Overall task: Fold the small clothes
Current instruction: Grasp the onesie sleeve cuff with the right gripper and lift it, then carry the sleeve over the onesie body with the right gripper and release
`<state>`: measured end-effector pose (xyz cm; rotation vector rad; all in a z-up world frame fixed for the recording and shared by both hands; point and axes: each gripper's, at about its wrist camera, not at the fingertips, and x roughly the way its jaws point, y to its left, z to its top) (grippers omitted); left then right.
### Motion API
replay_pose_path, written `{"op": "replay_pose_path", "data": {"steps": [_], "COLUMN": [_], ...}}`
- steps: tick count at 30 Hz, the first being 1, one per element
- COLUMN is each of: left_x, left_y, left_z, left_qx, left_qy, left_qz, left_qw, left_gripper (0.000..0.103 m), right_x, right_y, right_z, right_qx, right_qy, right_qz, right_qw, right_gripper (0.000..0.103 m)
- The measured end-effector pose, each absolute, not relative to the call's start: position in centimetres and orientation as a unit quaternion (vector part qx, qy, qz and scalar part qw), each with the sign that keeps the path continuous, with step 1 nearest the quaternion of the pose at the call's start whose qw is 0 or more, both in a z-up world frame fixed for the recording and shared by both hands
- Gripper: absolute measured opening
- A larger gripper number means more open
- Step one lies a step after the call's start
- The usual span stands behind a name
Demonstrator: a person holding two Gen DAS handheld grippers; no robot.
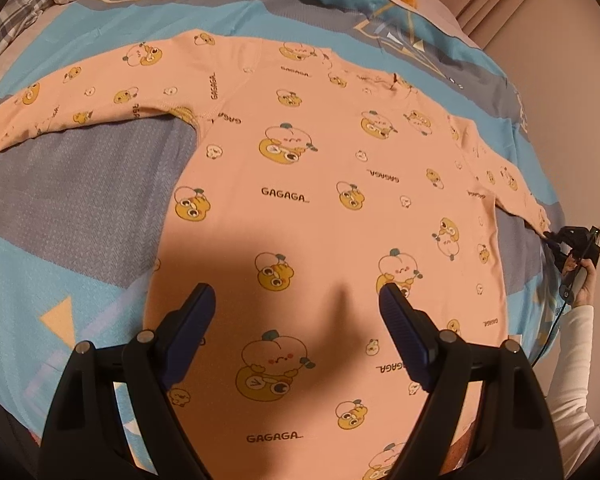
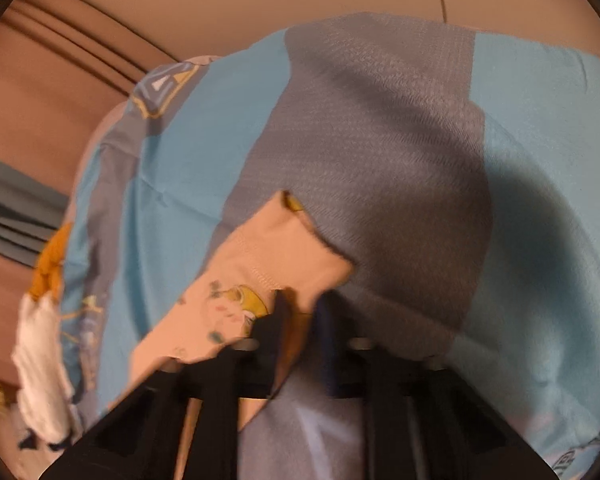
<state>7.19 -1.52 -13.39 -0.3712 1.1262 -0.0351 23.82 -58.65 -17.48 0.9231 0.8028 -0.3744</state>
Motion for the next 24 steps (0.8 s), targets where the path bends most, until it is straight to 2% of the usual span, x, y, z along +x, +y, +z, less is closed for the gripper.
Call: {"op": "replay_pose_path", "data": {"steps": [4,15,24], "left_x": [7.2,7.3,7.1], "left_y": [-1.1,-0.3,0.3], "left_z": [-12.5,-10.2,-9.6], "left_qx": [-0.178,-0.183,-0.191], "left_qy": [0.519,0.485,0.472], "left_qz": [-0.015,-0.010,-0.014], "left_qw": [0.836,0.855,0.860], "left_gripper": [0.083,0.083,0.083], "right_x": [23.3,23.2,23.0], "right_y": [-58.2,-48.5,-38.5], "right_z": [-15.0,-0.9,3.3], "right_qx": [0.388,0.224,0.135], "right_qy": [0.359,0.258,0.234], "right_qz": [-0.188,-0.131,-0.022], "right_qw": [0.828,0.931,0.963], "right_gripper": [0.007,0.006,0.006]}}
